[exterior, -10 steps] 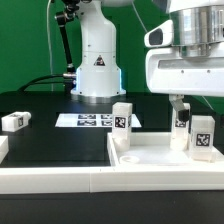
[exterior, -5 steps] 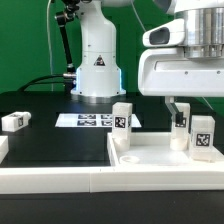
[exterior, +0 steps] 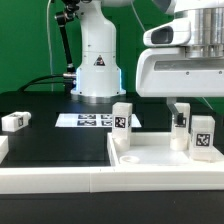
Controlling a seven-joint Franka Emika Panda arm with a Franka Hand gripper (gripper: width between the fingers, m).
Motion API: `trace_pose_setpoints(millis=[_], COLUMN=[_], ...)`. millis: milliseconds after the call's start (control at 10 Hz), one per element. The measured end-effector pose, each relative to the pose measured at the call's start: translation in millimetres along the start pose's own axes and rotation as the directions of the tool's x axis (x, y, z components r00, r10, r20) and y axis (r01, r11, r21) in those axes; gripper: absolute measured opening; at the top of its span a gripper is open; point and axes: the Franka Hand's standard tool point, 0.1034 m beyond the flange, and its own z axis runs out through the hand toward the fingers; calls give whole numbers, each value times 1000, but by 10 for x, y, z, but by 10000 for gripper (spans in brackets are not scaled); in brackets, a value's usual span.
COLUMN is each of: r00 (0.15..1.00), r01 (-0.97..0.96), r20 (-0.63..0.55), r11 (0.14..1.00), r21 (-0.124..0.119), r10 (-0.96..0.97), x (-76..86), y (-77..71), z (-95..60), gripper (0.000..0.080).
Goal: Assemble square table
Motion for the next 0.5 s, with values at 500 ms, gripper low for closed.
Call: trace_pose_setpoints(millis=[500], r00=[999], r01=[-44], r20=[1], r11=[999], r21=[2], r10=[44], x=[-2], y=[-2], z=[2], gripper=[288])
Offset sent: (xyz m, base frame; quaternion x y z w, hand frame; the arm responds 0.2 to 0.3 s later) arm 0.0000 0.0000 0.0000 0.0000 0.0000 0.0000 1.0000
